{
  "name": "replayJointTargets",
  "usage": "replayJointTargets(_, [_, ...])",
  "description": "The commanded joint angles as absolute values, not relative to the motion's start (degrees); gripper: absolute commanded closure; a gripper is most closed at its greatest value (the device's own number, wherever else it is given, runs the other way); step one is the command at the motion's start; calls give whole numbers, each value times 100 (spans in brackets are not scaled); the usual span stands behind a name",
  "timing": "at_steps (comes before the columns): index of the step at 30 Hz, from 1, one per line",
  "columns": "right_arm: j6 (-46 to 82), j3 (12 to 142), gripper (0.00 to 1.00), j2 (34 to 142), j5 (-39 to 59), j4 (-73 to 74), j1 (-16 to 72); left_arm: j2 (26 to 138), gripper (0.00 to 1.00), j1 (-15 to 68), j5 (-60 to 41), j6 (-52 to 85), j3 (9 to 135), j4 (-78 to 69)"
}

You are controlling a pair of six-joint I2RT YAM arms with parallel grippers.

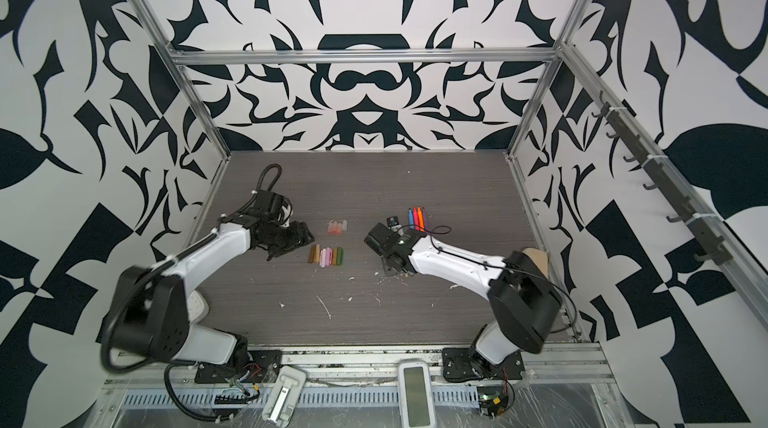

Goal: Open the pen caps

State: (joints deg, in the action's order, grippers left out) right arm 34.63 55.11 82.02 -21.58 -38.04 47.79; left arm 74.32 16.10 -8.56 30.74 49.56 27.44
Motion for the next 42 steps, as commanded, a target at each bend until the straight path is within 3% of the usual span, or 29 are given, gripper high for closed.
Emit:
replayJointTargets(1, [3029, 5163, 56, 6813, -3285, -3440, 4660, 6124, 1, 1591, 74, 3211, 4538, 2274])
replayJointTargets(2, [2892, 5001, 44, 6452, -3605, -3333, 4642, 5796, 1, 1589, 415, 3233, 4406, 2160])
replayJointTargets(5, [1916, 4220, 35, 5356, -4687, -2289, 4632, 4965, 1, 1578, 1261, 3068, 3859, 1545])
replayJointTargets(7, [617, 3403, 19, 4562, -5085, -892, 4636, 4511, 1, 1574, 1655, 2833, 3394, 954])
replayJointTargets(12, [-1747, 1718, 15, 3393, -5565, 2302, 4507, 3735, 1, 1572, 2446, 2471, 2363, -363])
replayJointTargets(15, [-1925, 1425, 12, 3343, -5399, 2491, 4310, 3698, 1, 1573, 2774, 2197, 2095, -635])
replayJointTargets(21, [-1439, 804, 9, 4303, -4522, 4079, 3536, 4174, 1, 1572, 3040, 1221, 1521, -1787])
replayJointTargets(24, [-971, 801, 6, 5380, -3821, 4570, 2741, 4552, 1, 1568, 3313, 812, 1559, -2116])
replayJointTargets(27, [-516, 833, 3, 6545, -3943, 5468, 2234, 5136, 1, 1572, 3512, 370, 1240, -3302])
replayJointTargets(34, [-595, 846, 1, 9144, -3701, 8206, 1733, 6553, 1, 1266, 3839, 308, 668, -5623])
replayJointTargets(37, [-497, 1002, 1, 9155, -2567, 7626, 1460, 7161, 1, 1064, 3730, 264, 743, -6324])
replayJointTargets(39, [-495, 1069, 0, 9410, -2841, 7942, 1399, 7646, 1, 852, 3502, 307, 835, -6689])
replayJointTargets(42, [-390, 1327, 0, 9150, -2902, 7054, 1390, 8463, 1, 371, 2931, 527, 1026, -7095])
